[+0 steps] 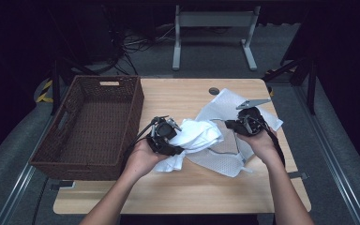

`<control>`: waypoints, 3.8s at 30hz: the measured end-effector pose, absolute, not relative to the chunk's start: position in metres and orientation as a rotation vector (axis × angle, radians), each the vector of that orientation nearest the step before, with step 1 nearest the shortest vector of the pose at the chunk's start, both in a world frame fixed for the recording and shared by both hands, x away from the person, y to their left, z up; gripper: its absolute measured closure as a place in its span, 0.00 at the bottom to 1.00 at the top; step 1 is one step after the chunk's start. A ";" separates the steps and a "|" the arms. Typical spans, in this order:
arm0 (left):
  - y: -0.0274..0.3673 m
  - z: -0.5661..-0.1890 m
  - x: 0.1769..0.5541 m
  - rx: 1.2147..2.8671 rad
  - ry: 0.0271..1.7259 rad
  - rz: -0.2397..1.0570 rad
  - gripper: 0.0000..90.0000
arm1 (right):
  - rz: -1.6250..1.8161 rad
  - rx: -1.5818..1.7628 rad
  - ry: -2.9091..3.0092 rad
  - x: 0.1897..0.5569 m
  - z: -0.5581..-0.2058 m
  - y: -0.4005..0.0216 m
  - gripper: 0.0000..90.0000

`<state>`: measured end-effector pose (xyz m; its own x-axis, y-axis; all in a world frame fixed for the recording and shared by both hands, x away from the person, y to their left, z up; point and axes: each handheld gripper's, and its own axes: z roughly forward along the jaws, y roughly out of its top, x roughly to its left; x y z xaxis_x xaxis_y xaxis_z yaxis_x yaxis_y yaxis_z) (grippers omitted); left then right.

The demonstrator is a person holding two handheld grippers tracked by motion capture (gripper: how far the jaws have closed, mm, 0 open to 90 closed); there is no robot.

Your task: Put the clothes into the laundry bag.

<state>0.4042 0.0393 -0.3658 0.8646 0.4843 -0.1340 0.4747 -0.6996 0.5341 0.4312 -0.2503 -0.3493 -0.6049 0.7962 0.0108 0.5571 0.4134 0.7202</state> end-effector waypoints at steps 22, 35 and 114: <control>0.017 -0.389 0.400 2.533 0.618 -0.006 0.77 | 1.016 1.120 2.368 0.418 -0.347 -0.232 0.98; 0.017 -0.393 0.405 2.529 0.648 0.039 0.77 | 1.034 1.096 2.403 0.415 -0.347 -0.226 0.98; 0.063 -0.438 0.395 2.525 0.752 -0.042 0.30 | 1.030 0.980 2.530 0.409 -0.359 -0.207 0.98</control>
<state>0.3947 0.0630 -0.4383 0.8469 0.5049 -0.1670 0.5203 -0.7216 0.4566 0.4087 -0.2066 -0.3587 -0.7466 0.6646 0.0297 0.4962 0.5266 0.6903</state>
